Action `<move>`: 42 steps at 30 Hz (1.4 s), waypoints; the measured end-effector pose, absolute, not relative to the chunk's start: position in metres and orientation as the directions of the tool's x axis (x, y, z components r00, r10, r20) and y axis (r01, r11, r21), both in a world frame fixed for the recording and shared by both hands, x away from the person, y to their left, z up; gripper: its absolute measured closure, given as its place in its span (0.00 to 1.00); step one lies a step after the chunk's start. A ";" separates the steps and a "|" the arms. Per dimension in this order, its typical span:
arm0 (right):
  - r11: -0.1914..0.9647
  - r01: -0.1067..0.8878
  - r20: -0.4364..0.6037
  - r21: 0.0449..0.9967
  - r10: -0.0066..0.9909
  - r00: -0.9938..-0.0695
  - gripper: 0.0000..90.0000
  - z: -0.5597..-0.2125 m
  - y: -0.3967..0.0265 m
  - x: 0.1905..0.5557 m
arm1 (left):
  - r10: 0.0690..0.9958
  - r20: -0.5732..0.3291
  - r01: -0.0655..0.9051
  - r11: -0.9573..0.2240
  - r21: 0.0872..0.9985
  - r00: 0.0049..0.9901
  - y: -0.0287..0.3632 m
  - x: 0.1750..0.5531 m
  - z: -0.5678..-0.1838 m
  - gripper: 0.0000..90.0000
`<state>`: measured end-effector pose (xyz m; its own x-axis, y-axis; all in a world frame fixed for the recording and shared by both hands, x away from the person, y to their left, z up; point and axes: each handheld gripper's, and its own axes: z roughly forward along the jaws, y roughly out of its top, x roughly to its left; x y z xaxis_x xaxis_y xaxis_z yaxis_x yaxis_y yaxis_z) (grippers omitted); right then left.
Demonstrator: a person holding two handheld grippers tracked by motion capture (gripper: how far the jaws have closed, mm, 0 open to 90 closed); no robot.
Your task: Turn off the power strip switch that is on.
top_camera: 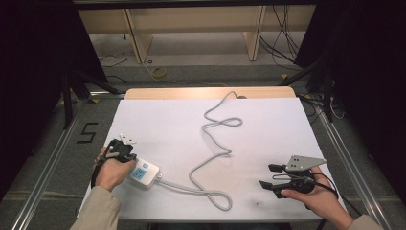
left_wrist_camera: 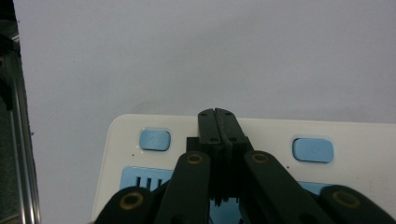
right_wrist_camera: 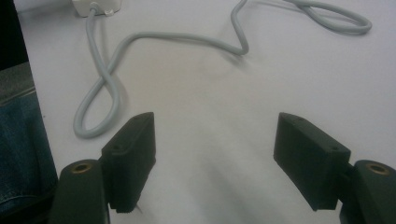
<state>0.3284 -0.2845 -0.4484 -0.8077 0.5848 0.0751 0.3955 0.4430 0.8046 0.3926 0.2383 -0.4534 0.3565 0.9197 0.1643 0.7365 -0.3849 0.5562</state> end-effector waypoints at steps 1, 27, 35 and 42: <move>0.445 0.396 0.075 0.803 0.585 -0.808 0.33 -0.448 -0.284 0.329 | 0.923 0.156 0.739 -0.377 0.558 0.353 0.239 0.393 -0.453 1.00; 0.445 0.397 0.074 0.803 0.586 -0.807 0.33 -0.448 -0.284 0.329 | 0.929 0.080 0.754 -0.341 0.562 0.361 0.240 0.398 -0.451 1.00; 0.444 0.398 0.075 0.803 0.588 -0.805 0.33 -0.448 -0.285 0.329 | 0.925 0.115 0.753 -0.364 0.548 0.363 0.242 0.399 -0.451 1.00; 0.446 0.398 0.073 0.802 0.588 -0.806 0.33 -0.448 -0.285 0.329 | 0.921 0.112 0.759 -0.372 0.534 0.372 0.243 0.398 -0.450 1.00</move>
<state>0.3292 -0.2848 -0.4482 -0.8056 0.5879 0.0732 0.3981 0.4456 0.8018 0.3976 0.2435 -0.4503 0.3725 0.9213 0.1120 0.7591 -0.3718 0.5344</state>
